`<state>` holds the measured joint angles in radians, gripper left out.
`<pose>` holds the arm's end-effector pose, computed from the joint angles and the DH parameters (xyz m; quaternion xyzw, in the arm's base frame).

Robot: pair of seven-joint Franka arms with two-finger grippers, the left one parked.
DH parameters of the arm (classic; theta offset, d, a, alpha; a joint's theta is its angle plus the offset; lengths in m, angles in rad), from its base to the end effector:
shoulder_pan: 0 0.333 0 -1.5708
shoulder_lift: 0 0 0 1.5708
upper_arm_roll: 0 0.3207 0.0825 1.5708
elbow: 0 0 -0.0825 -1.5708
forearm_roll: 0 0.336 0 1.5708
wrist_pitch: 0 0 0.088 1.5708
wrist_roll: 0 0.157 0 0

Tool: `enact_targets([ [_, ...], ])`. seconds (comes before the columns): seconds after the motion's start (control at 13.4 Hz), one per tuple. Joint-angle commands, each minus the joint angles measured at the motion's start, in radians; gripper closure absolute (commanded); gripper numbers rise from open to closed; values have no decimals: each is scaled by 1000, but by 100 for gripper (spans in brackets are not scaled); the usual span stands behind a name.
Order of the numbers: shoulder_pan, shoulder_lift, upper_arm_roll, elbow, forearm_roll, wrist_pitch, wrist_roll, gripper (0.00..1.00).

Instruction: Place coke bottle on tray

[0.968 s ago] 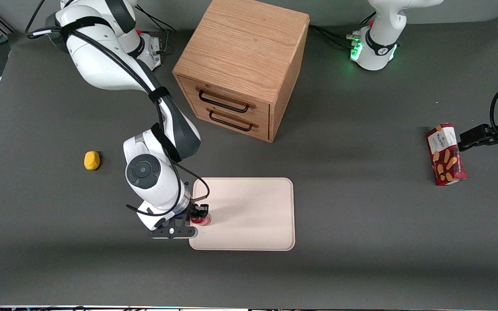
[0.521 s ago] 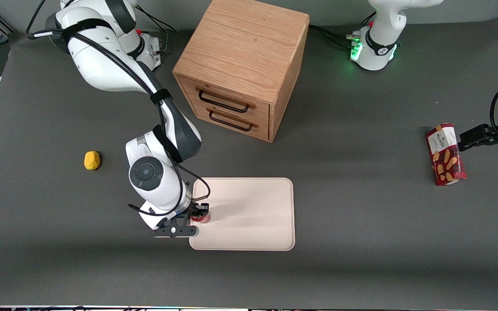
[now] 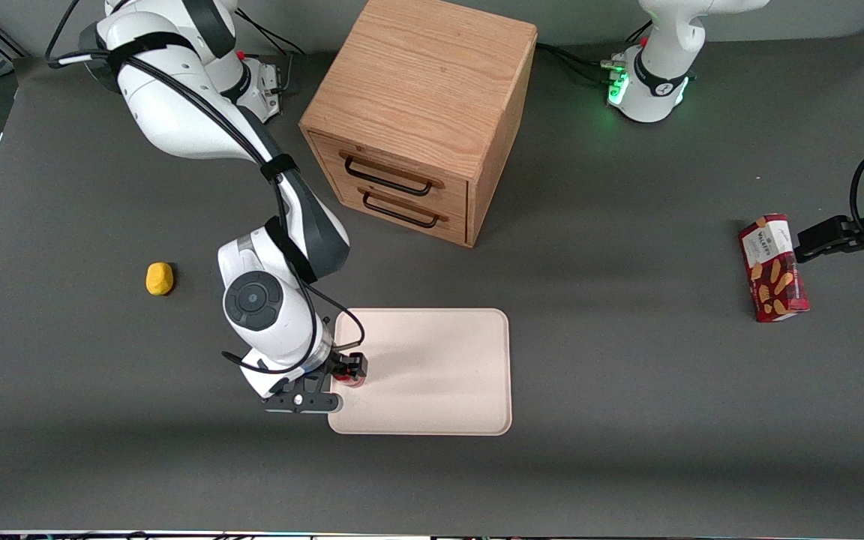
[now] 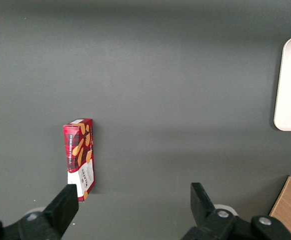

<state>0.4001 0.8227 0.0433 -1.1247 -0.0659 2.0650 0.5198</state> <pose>0.6749 0.3034 0.2986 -0.9976 0.0321 -0.0591 0.0146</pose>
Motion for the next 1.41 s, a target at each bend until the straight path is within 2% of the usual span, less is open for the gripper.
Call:
enact_targets([
  [0.0,3,-30,-2,-6,-11,-6,40,0],
  [0.37,-10,-170,1,-6,-12,-234,57,0],
  [0.6,-59,-267,29,-9,-12,-391,42,0],
  [0.74,-143,-363,123,-61,-12,-500,40,0],
  [0.97,-306,-566,252,-223,-12,-562,-41,0],
  [1.19,-401,-690,254,-303,-5,-597,-226,0],
  [1.34,-423,-720,210,-317,-3,-597,-326,0],
])
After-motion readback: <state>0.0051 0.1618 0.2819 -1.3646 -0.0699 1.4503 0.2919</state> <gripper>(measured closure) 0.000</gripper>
